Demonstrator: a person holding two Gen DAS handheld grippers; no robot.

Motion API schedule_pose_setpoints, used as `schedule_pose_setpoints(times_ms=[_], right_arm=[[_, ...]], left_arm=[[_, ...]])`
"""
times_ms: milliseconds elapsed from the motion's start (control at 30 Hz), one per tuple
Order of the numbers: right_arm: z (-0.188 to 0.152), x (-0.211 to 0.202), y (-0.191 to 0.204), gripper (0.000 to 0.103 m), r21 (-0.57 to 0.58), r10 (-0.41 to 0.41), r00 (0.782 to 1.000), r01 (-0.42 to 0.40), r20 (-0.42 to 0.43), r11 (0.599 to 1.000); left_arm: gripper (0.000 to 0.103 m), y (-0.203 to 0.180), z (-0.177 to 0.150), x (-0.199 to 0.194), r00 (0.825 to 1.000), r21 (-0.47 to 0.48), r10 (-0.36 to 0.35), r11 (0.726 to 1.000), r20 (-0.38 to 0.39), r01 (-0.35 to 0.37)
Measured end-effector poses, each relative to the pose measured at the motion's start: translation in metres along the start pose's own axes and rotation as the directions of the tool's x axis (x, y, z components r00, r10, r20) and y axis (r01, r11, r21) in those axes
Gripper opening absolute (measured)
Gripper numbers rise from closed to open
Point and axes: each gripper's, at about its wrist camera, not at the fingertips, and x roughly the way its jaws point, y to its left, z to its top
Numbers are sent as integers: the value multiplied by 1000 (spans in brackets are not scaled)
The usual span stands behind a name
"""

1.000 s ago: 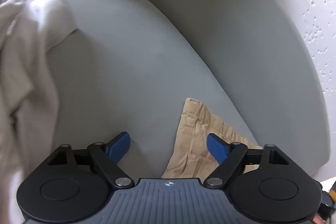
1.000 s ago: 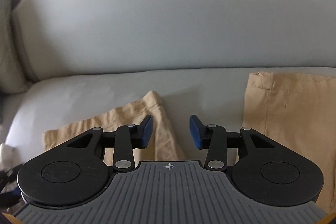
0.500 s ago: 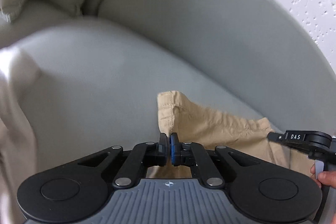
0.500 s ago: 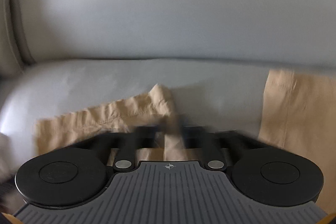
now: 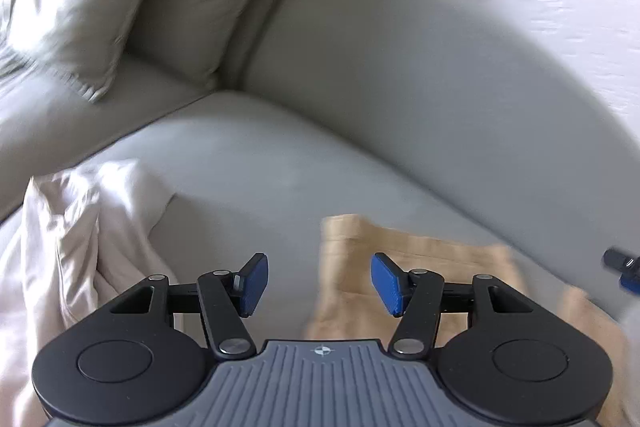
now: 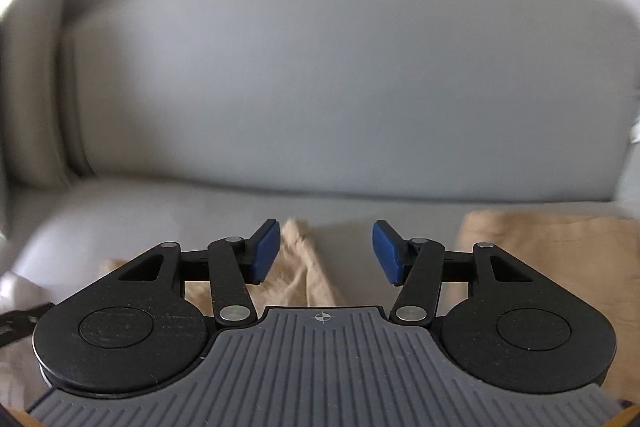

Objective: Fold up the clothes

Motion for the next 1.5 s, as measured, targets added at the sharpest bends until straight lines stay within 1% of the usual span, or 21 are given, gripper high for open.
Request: schedule_pose_setpoints(times_ms=[100, 200, 300, 400, 467, 567, 633, 667, 767, 833, 967, 1033, 1067, 1200, 1233, 1267, 1300, 1367, 1400, 1467, 1500], right_arm=[[8, -88, -30, 58, 65, 39, 996, -44, 78, 997], [8, -168, -63, 58, 129, 73, 987, -92, 145, 987], [8, -241, -95, 60, 172, 93, 974, -129, 206, 977], [14, -261, -117, 61, 160, 34, 977, -68, 208, 985], [17, -260, -143, 61, 194, 11, 985, -46, 174, 980], [11, -228, -178, 61, 230, 2, 997, -20, 79, 973], [6, -193, -203, 56, 227, 3, 1000, -3, 0, 974], [3, -172, -217, 53, 221, -4, 999, 12, -40, 975], [-8, -107, -252, 51, 241, -34, 990, 67, -136, 968], [-15, -68, -279, 51, 283, -45, 982, 95, -181, 954], [-26, -11, -309, 51, 326, -69, 968, 148, -241, 934], [-32, 18, -324, 52, 346, -79, 959, 174, -272, 922], [-35, 31, -331, 52, 355, -83, 956, 184, -280, 916], [-43, 62, -346, 50, 433, -33, 974, 129, -222, 892], [-44, 65, -345, 41, 437, -25, 977, 117, -210, 892], [-44, 65, -340, 16, 409, -44, 978, 126, -204, 904], [-42, 63, -332, 4, 361, -78, 979, 142, -186, 922], [-37, 50, -319, 2, 273, -173, 978, 199, -117, 941], [-33, 42, -312, 2, 228, -233, 970, 243, -73, 943], [-24, 32, -302, 2, 131, -365, 931, 362, 1, 923], [-22, 32, -300, 2, 102, -408, 913, 404, 14, 909]], left_arm=[[59, -33, -2, -39, 990, 78, -137, 988, 11, 136], [62, -74, -10, -77, 960, 152, -278, 951, 29, 270], [70, -110, -19, -104, 920, 192, -390, 906, 36, 376], [70, -141, -29, -108, 888, 206, -460, 867, -14, 453], [70, -159, -39, -98, 879, 204, -471, 856, -74, 476], [70, -186, -59, -78, 895, 204, -421, 873, -144, 444], [69, -198, -72, -63, 902, 194, -406, 883, -147, 428], [69, -199, -79, -53, 901, 186, -411, 883, -142, 432], [69, -206, -94, -26, 911, 174, -388, 896, -142, 409], [69, -214, -94, -15, 928, 199, -345, 908, -142, 368], [70, -229, -96, 10, 956, 250, -257, 925, -140, 285], [70, -229, -99, 21, 962, 263, -223, 930, -156, 258], [70, -229, -100, 28, 961, 265, -220, 929, -169, 260], [70, -226, -101, 40, 959, 264, -208, 930, -194, 255], [70, -225, -102, 42, 959, 263, -208, 931, -194, 255], [70, -224, -102, 42, 959, 261, -208, 931, -193, 254], [70, -223, -102, 42, 959, 260, -209, 931, -191, 255], [71, -222, -103, 39, 958, 265, -220, 927, -185, 264], [72, -222, -103, 38, 957, 267, -225, 925, -184, 269], [73, -224, -107, 40, 952, 272, -236, 920, -193, 283], [73, -225, -109, 42, 949, 274, -241, 917, -203, 291]])
